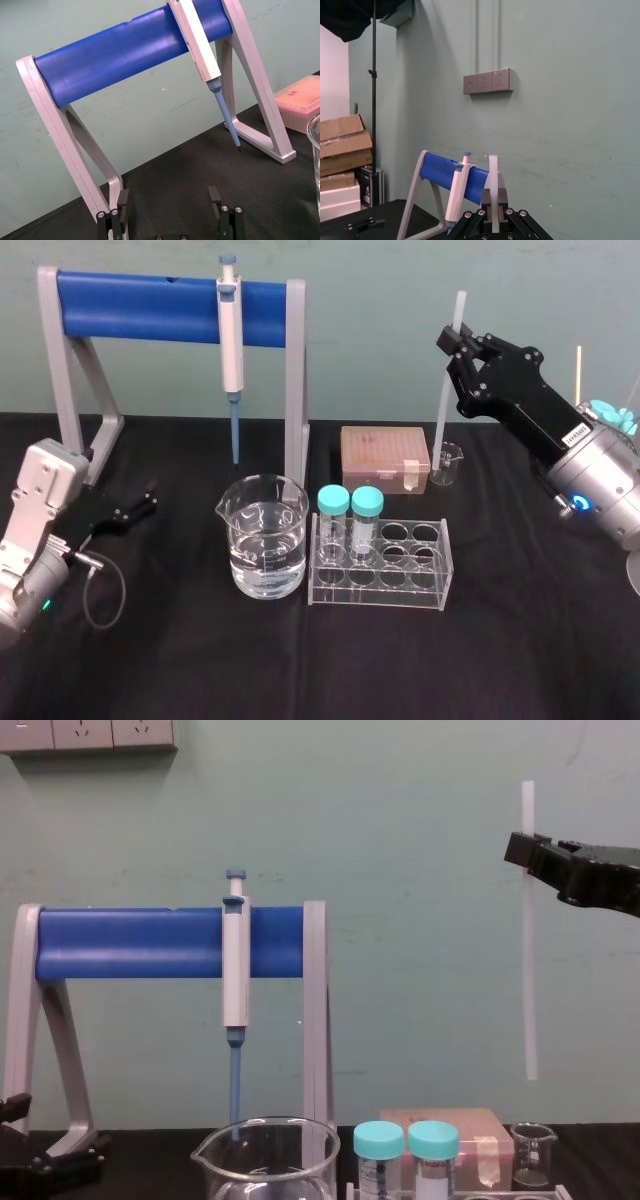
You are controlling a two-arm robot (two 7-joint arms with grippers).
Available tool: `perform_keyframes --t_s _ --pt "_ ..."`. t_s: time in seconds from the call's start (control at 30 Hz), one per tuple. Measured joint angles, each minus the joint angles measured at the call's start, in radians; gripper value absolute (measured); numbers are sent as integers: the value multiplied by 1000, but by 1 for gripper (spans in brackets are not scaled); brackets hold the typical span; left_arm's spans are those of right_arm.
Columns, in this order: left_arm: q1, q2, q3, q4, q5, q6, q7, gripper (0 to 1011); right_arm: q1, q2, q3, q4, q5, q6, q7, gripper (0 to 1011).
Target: Pick up the stirring rod with one hand, then place it down.
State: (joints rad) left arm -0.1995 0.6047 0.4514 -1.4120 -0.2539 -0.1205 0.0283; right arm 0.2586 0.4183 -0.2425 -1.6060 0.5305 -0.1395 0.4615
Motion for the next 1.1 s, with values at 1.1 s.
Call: perform_keyframes --t_s 1.1 --pt "0 0 0 0 0 0 0 1000 -29 13 0 -13 11 10 0 66"
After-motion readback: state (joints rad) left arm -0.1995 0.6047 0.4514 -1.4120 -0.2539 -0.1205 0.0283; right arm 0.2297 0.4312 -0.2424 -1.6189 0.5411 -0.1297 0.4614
